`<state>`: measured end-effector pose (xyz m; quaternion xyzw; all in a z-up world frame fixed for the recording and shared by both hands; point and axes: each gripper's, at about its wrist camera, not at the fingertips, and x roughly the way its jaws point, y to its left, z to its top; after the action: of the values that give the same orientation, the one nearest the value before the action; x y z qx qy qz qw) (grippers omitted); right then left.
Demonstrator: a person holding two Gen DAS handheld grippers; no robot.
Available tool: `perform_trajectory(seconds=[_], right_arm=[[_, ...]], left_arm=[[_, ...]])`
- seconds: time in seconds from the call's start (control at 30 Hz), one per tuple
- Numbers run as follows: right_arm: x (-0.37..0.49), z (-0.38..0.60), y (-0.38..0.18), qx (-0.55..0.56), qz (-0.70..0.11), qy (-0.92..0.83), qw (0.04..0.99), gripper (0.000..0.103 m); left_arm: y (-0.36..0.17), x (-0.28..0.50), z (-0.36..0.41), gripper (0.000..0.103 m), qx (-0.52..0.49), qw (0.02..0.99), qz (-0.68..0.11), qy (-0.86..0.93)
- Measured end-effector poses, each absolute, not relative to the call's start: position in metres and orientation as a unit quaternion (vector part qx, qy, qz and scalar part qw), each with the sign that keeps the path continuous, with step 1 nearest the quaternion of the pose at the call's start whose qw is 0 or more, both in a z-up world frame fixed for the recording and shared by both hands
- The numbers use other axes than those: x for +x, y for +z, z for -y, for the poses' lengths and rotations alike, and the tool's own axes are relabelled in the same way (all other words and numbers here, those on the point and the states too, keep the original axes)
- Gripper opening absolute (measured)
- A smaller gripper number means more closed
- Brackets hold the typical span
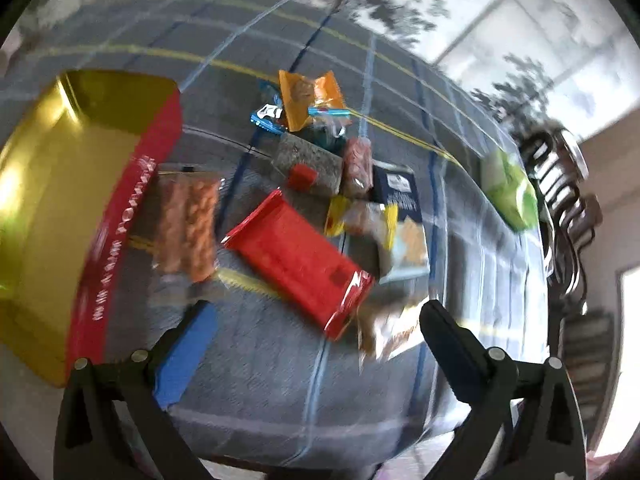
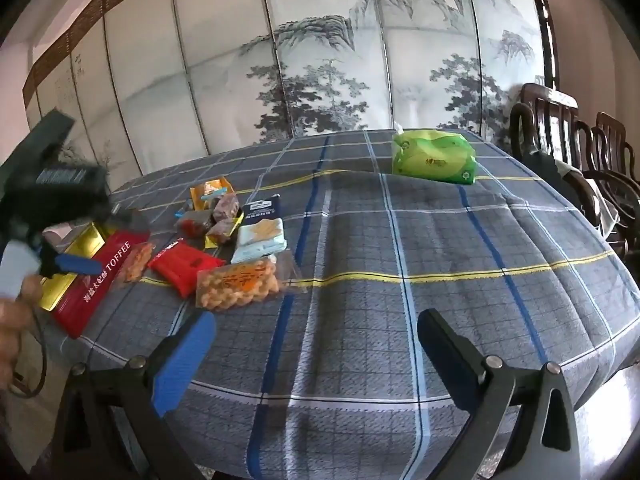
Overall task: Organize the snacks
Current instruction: 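Reach the left gripper to the red wrapped pastry and grasp it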
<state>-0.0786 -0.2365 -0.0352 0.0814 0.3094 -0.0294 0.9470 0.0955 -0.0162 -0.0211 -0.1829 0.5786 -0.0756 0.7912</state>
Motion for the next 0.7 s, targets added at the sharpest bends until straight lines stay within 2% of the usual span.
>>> perform_trajectory(seconds=[0.03,0.17,0.37,0.43,0.5,0.7], right_arm=[[-0.079,0.239,-0.036,0.083,-0.309,-0.028,0.947,0.103],[-0.079,0.247,-0.035,0.088,-0.307,-0.031,0.947,0.103],[-0.079,0.265,-0.036,0.106,-0.306,-0.04,0.945,0.103],[-0.079,0.271,-0.04,0.112,-0.309,-0.041,0.943,0.103],[-0.078,0.276,-0.043,0.118,-0.313,-0.042,0.941,0.103],[-0.078,0.284,-0.046,0.127,-0.307,-0.039,0.942,0.103]], left_arm=[[-0.025,0.102,0.017,0.085,-0.193,0.784,-0.585,-0.071],[-0.044,0.12,0.024,0.074,-0.222,0.748,-0.624,-0.05],[-0.063,0.129,0.027,0.073,-0.242,0.723,-0.647,-0.013],[-0.069,0.133,0.028,0.066,-0.247,0.714,-0.655,-0.002],[-0.071,0.135,0.028,0.064,-0.25,0.711,-0.656,0.013],[-0.073,0.146,0.036,0.066,-0.235,0.712,-0.66,0.046]])
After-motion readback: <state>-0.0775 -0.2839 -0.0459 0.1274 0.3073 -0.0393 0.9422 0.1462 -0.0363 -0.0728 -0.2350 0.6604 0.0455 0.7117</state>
